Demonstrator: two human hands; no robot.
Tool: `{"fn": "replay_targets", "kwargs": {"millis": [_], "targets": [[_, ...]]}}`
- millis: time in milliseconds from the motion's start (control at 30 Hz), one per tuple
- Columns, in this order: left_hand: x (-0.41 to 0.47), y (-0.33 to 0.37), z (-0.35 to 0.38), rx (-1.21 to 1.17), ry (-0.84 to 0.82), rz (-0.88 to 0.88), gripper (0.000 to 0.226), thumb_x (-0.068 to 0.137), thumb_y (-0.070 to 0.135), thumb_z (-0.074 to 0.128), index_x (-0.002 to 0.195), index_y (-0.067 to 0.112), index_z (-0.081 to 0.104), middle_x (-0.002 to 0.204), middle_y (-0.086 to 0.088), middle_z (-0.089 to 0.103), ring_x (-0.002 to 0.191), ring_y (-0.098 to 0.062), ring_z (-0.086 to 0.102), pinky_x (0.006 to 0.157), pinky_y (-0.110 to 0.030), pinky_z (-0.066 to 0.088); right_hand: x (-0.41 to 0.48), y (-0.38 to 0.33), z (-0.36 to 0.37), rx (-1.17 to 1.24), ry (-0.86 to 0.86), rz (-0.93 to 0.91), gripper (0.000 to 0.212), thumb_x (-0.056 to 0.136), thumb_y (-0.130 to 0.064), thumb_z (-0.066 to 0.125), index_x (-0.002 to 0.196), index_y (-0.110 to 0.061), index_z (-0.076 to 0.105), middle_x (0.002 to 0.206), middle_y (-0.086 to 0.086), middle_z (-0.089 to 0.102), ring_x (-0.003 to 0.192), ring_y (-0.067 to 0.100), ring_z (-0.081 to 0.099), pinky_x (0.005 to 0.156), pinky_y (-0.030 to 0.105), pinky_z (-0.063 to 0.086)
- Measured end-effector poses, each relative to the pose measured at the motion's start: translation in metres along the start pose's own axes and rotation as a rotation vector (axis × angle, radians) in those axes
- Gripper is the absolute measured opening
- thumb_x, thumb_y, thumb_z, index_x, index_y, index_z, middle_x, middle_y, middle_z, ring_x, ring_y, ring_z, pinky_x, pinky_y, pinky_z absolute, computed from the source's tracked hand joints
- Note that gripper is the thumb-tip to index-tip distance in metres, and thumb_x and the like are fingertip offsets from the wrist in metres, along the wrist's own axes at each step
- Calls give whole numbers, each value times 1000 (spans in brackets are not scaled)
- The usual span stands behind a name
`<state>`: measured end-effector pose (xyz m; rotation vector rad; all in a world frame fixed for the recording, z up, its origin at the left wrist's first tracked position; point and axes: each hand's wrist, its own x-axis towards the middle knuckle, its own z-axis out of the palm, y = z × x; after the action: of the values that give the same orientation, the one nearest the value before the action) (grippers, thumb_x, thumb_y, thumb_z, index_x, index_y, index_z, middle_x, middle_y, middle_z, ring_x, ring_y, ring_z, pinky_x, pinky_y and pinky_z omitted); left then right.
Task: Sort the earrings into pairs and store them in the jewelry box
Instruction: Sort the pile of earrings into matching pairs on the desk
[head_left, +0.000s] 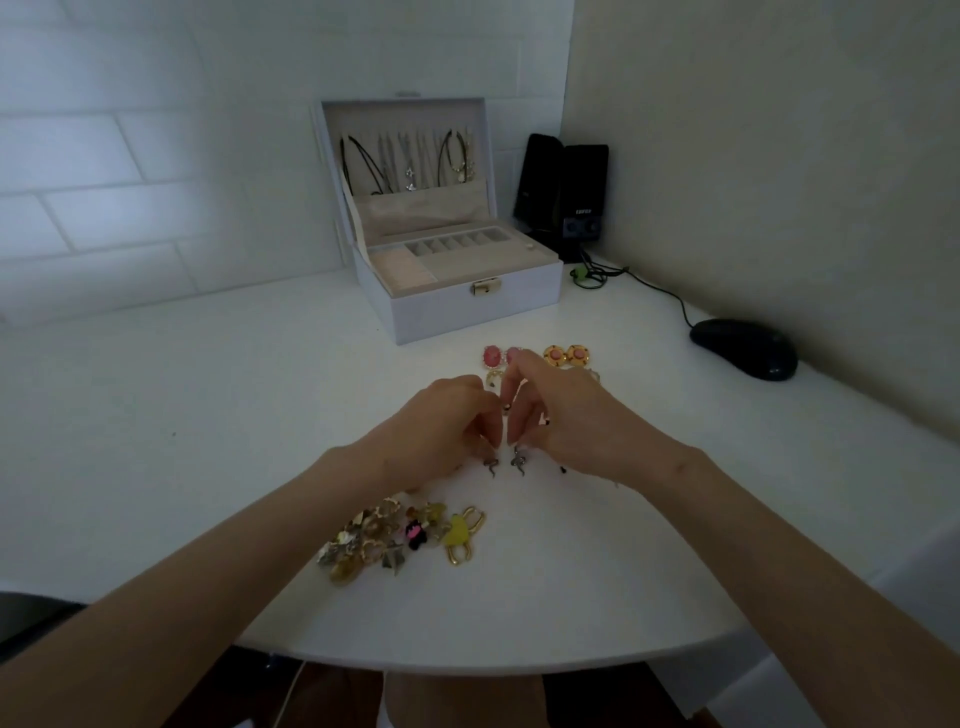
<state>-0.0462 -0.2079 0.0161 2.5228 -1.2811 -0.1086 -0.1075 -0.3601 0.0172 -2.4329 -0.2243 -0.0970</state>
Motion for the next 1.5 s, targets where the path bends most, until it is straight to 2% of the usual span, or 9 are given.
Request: {"fn": "replay_targets", "kwargs": {"millis": [167, 300, 433, 600, 667, 800, 1000, 1267, 1500], "targets": [[2, -2, 3, -68, 31, -35, 13, 81, 8, 66, 94, 8, 61, 92, 0, 58, 84, -12, 56, 75, -17, 43, 3, 4, -2, -41, 37, -29, 39, 75, 4, 66, 94, -23, 44, 76, -6, 68, 75, 6, 61, 69, 26, 50], [6, -3, 8, -169, 81, -66, 30, 81, 9, 67, 103, 11, 46, 93, -1, 64, 83, -15, 59, 72, -17, 43, 9, 8, 1, -121, 50, -55, 37, 75, 2, 66, 94, -22, 46, 78, -7, 68, 73, 4, 58, 65, 20, 45], [11, -4, 12, -214, 146, -74, 40, 81, 7, 66, 111, 12, 40, 96, -5, 67, 79, -13, 57, 69, -17, 40, 15, 14, 6, -168, 89, -83, 32, 77, 5, 61, 96, -17, 47, 79, -5, 68, 69, 8, 58, 63, 24, 46], [15, -5, 12, -221, 181, -88, 38, 81, 3, 65, 112, 11, 46, 98, -3, 62, 76, -9, 57, 67, -16, 44, 17, 17, 6, -175, 133, -83, 31, 79, 4, 61, 98, -18, 49, 85, -2, 69, 75, 11, 60, 70, 25, 45], [12, -7, 10, -211, 209, -93, 33, 82, 0, 62, 112, 10, 51, 101, -1, 58, 83, -11, 58, 73, -18, 47, 14, 17, -1, -128, 192, -66, 28, 80, 1, 63, 94, -20, 53, 85, -5, 68, 78, 6, 60, 74, 22, 45], [-3, -11, 9, -51, 295, 18, 23, 87, -1, 56, 104, 13, 62, 102, 0, 57, 94, -15, 55, 81, -25, 46, -4, 20, -22, -146, 304, -35, 22, 87, -1, 56, 90, -19, 68, 79, -15, 59, 72, -10, 53, 71, 4, 35], [-16, -6, 13, 22, 225, 112, 31, 89, 2, 53, 114, 19, 63, 106, 3, 56, 98, -13, 48, 83, -26, 42, -24, 28, -18, -294, 189, 24, 29, 91, -3, 50, 98, -20, 73, 91, 0, 61, 85, 13, 53, 76, 21, 38], [-35, -24, -9, 6, 315, 14, 18, 90, 10, 55, 102, 22, 62, 91, 11, 56, 87, -7, 51, 77, -22, 43, -25, 8, 5, -194, 182, -83, 13, 88, -22, 61, 98, -22, 70, 77, -18, 50, 71, 1, 49, 69, 14, 37], [-50, -37, -14, 8, 211, -77, 8, 88, 18, 59, 93, 24, 61, 89, 10, 57, 83, -6, 52, 76, -23, 45, -9, -14, 29, -242, 81, -111, 18, 90, -26, 58, 104, -24, 68, 84, -11, 50, 69, -3, 42, 68, 13, 36]]}}
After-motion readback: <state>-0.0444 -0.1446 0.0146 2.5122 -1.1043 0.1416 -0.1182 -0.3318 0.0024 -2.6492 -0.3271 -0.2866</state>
